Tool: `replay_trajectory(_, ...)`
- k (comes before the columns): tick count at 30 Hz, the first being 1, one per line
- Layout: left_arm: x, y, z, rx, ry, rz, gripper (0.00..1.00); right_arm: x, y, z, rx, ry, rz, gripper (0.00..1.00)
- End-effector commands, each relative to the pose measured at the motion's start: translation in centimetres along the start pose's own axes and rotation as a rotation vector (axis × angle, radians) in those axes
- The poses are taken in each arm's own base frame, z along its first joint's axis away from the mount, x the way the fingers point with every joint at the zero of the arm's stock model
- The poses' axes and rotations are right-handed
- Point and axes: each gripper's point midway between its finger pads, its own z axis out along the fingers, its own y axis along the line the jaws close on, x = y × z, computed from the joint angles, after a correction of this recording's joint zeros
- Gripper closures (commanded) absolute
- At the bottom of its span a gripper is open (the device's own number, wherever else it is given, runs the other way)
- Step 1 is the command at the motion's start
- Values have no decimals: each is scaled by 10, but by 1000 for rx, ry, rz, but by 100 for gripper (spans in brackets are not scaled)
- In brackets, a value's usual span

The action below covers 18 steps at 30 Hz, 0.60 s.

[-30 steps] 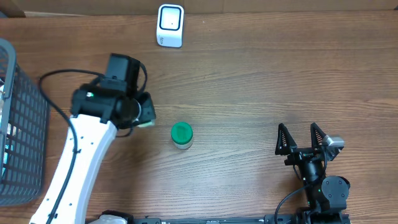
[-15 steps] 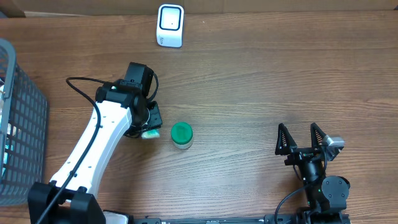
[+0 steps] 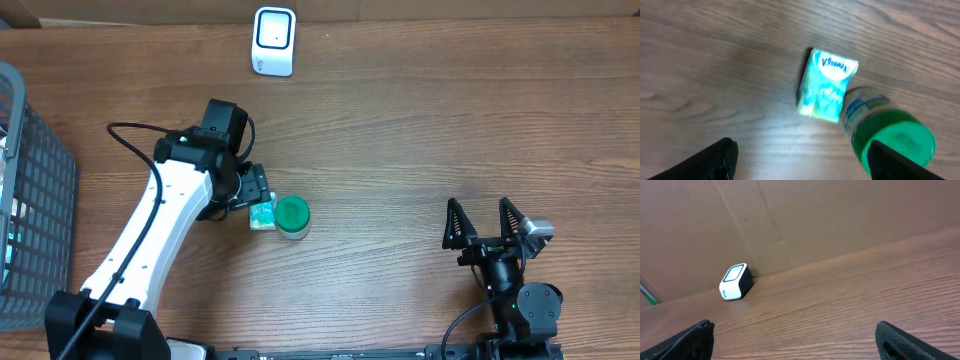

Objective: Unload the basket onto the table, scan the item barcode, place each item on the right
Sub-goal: 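Place the tissue pack on the table left of the jar, then reach the left gripper into the basket and grasp the clear snack bag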

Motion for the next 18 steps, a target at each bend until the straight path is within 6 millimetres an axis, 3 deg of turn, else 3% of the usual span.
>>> replay_trajectory(1, -44, -9, -70, 78, -164, -23, 15, 2, -1, 0, 3, -3, -3, 0)
replay_trajectory(3, -61, -2, -114, 105, -244, -53, 14, 2, -1, 0, 3, -3, -3, 0)
replay_trajectory(5, -81, 21, -174, 130, -366, -109, 11, 2, -1, 0, 3, -3, -3, 0)
replay_trajectory(6, -88, 34, -195, 127, -419, -139, 11, 2, -1, 0, 3, -3, -3, 0)
replay_trajectory(7, -97, 65, -227, 101, -509, -211, 9, 2, -1, 0, 3, -3, -3, 0)
replay_trajectory(8, -104, 121, -265, 19, -632, -340, 2, 2, -1, 0, 3, -3, -3, 0)
replay_trajectory(9, -105, 158, -277, -55, -678, -419, 1, 2, -1, 0, 3, -3, -3, 0)
replay_trajectory(10, -103, 185, -281, -111, -696, -488, 1, 2, -1, 0, 3, -3, -3, 0)
replay_trajectory(11, -95, 231, -282, -195, -699, -612, 2, 2, -1, 0, 3, -3, -3, 0)
replay_trajectory(12, -89, 262, -278, -234, -686, -697, 2, 2, -1, 0, 3, -3, -3, 0)
replay_trajectory(14, -83, 293, -269, -233, -667, -810, 3, 2, -1, 0, 3, -3, -3, 0)
replay_trajectory(16, -83, 343, -234, -235, -602, -935, 3, 2, -1, 0, 3, -3, -3, 0)
replay_trajectory(18, -85, 360, -213, -264, -549, -906, 3, 2, -1, 0, 3, -3, -3, 0)
